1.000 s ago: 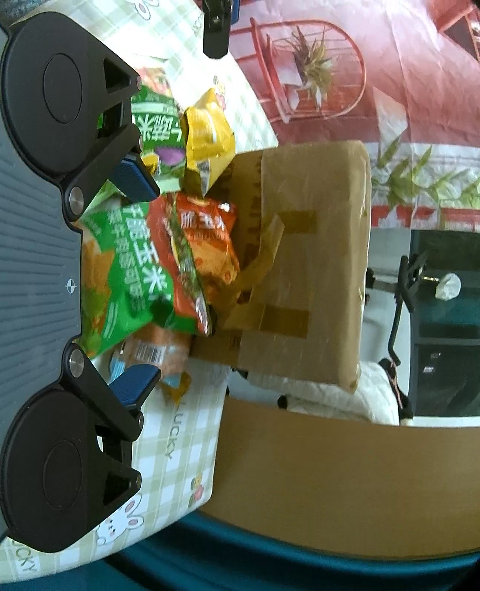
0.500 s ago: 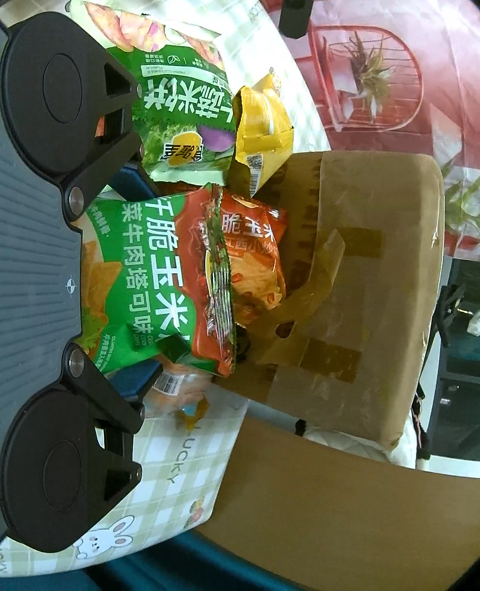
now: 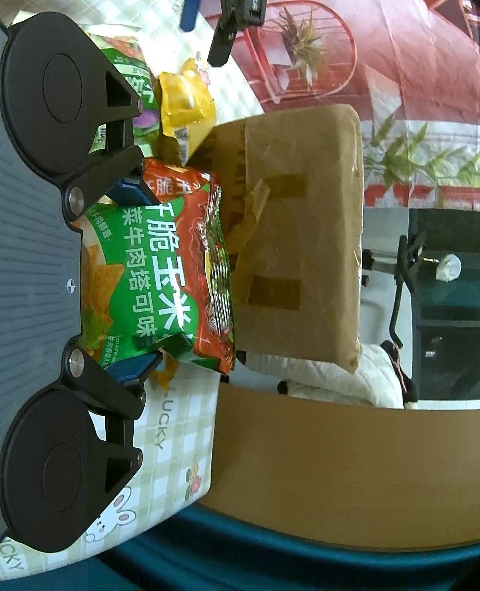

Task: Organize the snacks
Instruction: 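Lift the yellow chip bag with the left tool and drop it into the box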

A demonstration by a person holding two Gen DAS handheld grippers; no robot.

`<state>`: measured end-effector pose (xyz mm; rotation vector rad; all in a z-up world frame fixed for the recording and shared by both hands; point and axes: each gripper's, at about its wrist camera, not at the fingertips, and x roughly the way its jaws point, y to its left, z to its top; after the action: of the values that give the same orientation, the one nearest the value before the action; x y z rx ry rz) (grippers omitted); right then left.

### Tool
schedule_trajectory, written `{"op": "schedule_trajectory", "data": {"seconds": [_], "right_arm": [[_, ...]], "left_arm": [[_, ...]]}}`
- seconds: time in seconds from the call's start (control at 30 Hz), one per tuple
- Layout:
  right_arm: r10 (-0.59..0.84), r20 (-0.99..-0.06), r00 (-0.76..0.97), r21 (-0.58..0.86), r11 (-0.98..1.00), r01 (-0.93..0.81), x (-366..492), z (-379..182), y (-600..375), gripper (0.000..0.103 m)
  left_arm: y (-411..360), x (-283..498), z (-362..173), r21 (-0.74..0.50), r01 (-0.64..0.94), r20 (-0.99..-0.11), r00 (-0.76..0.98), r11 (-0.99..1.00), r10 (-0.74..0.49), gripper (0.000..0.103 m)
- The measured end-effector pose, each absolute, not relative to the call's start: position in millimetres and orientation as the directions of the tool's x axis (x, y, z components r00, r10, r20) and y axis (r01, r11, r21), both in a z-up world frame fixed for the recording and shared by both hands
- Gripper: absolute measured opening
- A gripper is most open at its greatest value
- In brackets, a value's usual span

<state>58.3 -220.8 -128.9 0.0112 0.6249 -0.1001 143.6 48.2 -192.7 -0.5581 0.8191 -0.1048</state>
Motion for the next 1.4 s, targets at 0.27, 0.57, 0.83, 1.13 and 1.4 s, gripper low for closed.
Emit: {"op": "schedule_trajectory", "data": {"seconds": [0.27, 0.57, 0.83, 1.13, 1.4], "right_arm": [[-0.090, -0.602, 0.793, -0.007, 0.994, 0.108, 62, -132, -224, 0.074], [-0.091, -0.617, 0.782, 0.000, 0.993, 0.115, 68, -133, -227, 0.074], [-0.093, -0.614, 0.784, 0.003, 0.993, 0.120, 67, -130, -229, 0.074], [-0.086, -0.585, 0.806, 0.029, 0.991, 0.127, 61, -121, -228, 0.074], [-0.089, -0.523, 0.848, 0.037, 0.991, 0.127, 53, -87, -227, 0.074]], "left_arm": [[51, 173, -214, -0.614, -0.221, -0.659, 0.671, 0.757, -0.339, 0.092], [36, 194, -239, -0.620, -0.252, -0.690, 0.625, 0.743, -0.364, 0.093], [33, 192, -235, -0.594, -0.205, -0.675, 0.653, 0.778, -0.343, 0.074], [34, 153, -179, -0.449, -0.027, -0.612, 0.737, 0.893, -0.286, 0.074], [22, 127, -124, -0.237, 0.125, -0.495, 0.838, 0.963, -0.231, 0.074]]}}
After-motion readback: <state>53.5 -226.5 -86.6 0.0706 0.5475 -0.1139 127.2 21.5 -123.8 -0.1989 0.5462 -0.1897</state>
